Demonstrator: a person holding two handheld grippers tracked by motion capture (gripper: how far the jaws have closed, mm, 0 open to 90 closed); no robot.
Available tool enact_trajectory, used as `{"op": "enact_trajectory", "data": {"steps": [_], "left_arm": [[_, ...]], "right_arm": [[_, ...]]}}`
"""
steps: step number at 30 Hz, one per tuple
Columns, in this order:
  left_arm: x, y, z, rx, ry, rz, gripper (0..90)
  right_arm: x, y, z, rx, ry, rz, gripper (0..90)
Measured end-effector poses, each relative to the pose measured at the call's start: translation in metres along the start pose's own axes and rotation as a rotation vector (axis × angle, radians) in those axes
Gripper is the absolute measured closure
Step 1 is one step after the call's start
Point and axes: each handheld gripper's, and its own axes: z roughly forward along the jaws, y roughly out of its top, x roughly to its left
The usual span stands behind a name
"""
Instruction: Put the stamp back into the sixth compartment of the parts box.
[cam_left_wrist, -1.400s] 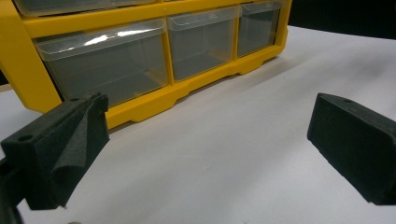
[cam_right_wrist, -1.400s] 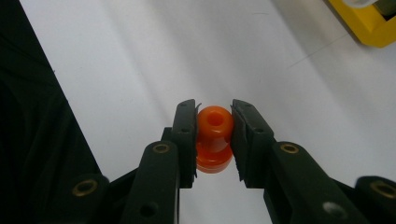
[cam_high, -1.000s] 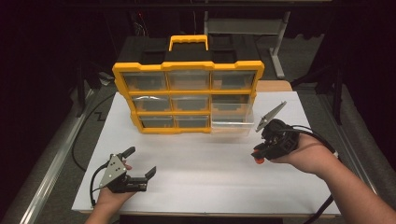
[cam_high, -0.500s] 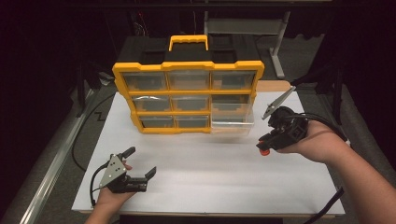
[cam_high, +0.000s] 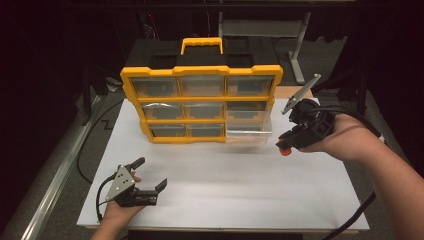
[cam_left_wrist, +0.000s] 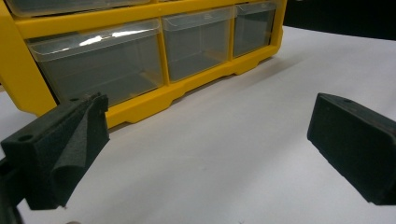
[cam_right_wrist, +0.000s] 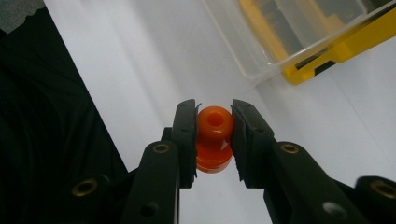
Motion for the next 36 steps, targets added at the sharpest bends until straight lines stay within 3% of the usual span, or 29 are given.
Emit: {"op": "enact_trajectory", "data": {"steps": [16, 36], "left_arm": [[0.000, 0.000, -0.001, -0.004, -0.004, -0.001, 0.5], [0.000, 0.000, -0.001, -0.016, -0.011, -0.003, 0.5]], "right_arm": [[0.000, 0.029, -0.013, -0.004, -0.021, -0.030, 73.1], [-0.005, 0.067, 0.003, 0.006, -0.026, -0.059, 73.1]]}}
